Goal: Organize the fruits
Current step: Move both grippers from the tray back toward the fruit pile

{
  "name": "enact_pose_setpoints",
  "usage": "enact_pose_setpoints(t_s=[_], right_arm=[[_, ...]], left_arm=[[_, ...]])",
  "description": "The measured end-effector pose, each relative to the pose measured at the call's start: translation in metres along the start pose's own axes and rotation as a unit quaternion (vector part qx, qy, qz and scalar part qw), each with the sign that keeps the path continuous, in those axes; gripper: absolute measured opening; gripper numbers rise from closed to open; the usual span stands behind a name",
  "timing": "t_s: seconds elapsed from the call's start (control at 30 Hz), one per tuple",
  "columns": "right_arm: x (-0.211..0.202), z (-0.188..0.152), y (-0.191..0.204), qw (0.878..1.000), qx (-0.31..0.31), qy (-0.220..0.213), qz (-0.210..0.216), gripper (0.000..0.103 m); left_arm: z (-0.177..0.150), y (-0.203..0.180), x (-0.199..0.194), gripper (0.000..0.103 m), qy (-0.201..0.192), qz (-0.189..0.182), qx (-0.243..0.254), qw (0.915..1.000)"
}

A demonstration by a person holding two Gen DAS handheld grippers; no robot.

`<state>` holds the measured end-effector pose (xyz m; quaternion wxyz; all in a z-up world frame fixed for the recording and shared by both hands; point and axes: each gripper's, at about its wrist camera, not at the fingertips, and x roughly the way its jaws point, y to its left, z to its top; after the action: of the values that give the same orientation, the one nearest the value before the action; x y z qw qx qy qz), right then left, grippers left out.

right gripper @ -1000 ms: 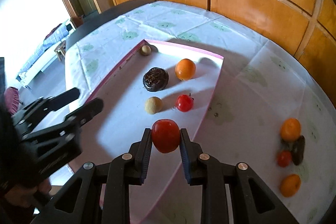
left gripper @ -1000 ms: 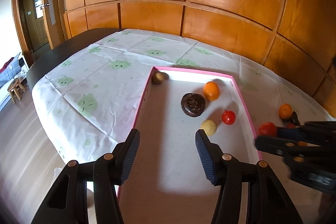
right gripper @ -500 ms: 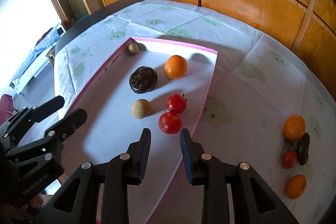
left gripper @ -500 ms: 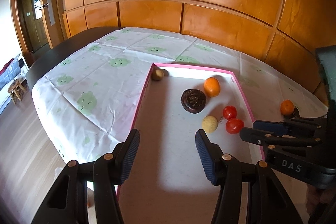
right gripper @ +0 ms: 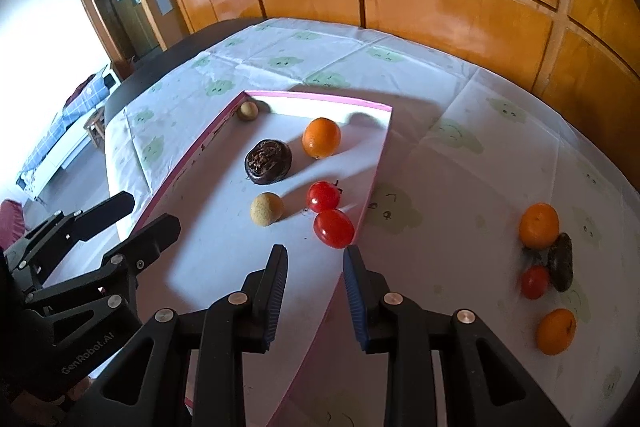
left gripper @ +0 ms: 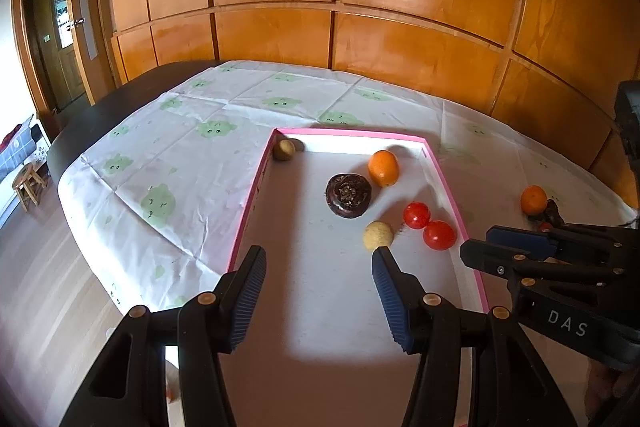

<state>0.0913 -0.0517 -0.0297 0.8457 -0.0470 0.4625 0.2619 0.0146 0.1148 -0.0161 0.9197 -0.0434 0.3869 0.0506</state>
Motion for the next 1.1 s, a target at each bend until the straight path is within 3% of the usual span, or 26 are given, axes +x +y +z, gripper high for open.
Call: enact_pose_setpoints(t_s=[0.67,1.1], right_arm=[[-0.033,-0.012,-0.011,0.999,-0.009,-0.036,-0.034,0.03],[-0.07,-0.024,-0.069,0.995,0.01,-0.049,-0.089,0.03]], left_arm=[[0.0,-0.016,-0.004,0.06,0.0,-0.011,0.018,0.9998],[-0.001,-0.028,-0.007,0.06,-0.003,-0.015,0.034,0.9993]])
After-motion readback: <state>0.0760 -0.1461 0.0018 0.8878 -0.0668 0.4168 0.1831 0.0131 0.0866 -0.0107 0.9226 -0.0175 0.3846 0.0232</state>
